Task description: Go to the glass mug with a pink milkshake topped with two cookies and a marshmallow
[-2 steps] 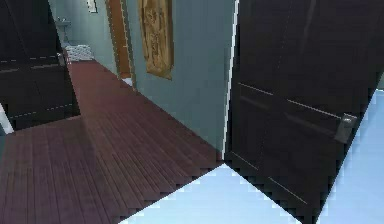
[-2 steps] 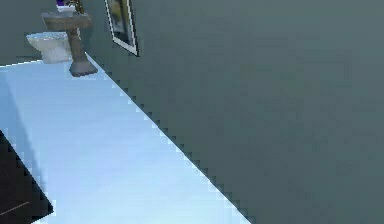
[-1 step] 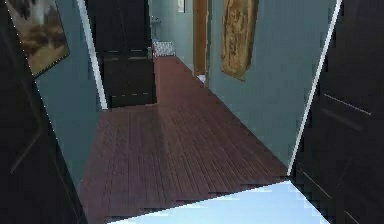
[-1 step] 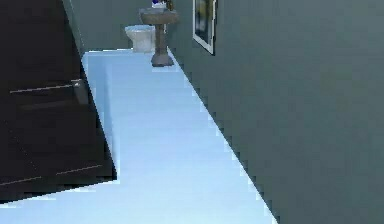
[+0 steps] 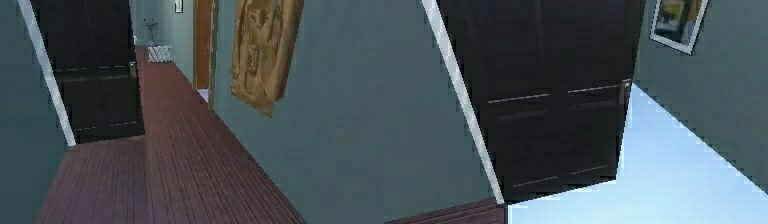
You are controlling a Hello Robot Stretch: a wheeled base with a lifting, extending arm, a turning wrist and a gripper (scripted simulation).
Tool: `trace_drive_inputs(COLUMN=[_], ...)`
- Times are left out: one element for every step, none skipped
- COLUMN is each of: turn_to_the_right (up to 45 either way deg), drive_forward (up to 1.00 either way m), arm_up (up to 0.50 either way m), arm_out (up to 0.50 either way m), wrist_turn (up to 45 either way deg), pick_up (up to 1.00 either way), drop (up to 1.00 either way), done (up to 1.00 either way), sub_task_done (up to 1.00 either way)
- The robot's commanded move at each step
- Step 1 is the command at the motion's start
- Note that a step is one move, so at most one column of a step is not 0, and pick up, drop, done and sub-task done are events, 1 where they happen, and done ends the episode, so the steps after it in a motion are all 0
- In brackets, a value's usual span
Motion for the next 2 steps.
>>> trace_drive_inputs(turn_to_the_right=[0.0,-3.0], drive_forward=[1.0,0.0], arm_up=[0.0,0.0], arm_out=[0.0,0.0], wrist_turn=[0.0,0.0], pick_up=[0.0,0.0], drop=[0.0,0.0], done=[0.0,0.0], sub_task_done=[0.0,0.0])
